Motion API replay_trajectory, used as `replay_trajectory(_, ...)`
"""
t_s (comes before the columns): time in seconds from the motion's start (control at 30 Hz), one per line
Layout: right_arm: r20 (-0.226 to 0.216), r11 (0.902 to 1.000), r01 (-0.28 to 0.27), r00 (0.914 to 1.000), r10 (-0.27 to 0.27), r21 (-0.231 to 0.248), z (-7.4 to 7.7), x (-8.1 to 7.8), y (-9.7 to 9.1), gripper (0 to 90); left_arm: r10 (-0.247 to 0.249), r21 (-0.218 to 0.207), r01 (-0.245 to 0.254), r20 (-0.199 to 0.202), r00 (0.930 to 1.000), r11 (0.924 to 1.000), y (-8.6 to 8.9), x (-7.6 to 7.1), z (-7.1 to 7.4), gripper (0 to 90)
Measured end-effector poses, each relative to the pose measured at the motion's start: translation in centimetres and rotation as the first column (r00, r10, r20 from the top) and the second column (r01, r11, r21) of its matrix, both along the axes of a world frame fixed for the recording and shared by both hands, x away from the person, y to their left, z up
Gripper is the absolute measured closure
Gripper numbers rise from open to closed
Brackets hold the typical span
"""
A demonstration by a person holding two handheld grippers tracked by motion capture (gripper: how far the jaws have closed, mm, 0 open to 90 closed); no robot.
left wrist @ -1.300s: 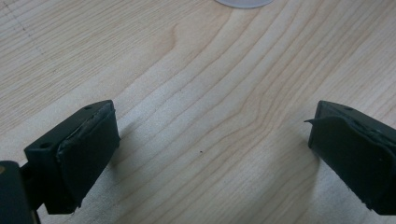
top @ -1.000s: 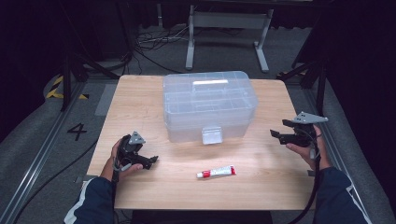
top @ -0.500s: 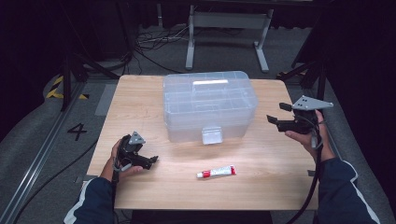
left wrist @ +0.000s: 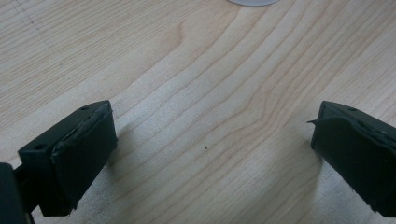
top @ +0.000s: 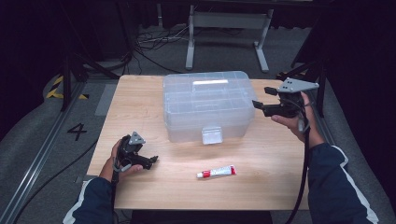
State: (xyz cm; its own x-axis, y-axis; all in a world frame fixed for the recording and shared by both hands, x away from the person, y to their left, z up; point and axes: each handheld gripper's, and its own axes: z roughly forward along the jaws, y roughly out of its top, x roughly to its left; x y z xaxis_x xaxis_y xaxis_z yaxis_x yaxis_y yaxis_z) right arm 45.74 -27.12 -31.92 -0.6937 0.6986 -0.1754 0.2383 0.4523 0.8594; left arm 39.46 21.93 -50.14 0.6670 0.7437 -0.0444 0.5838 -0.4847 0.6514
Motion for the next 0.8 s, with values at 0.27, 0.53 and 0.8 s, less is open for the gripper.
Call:
replay_trajectory(0.27,-0.041,0.9956,-0.047,0.9982,0.043,-0.081,0.9,2.3,4.7,37.3,-0.022,-0.002,0.022,0.001,0.9998,0.9998,0.0,0.2,0.0,0.5)
replay_trajectory(0.53,-0.07,0.9869,-0.063,0.9961,0.053,-0.148,1.3,4.1,8.1,37.6,-0.024,0.002,0.024,-0.002,0.9997,0.9997,-1.2,1.1,0.0,0.5)
replay_trajectory(0.8,-0.096,0.9815,-0.067,0.9942,0.05,-0.18,1.3,5.4,9.8,51.0,-0.017,-0.014,0.017,0.01,0.9998,0.9998,-2.1,2.1,0.0,4.9)
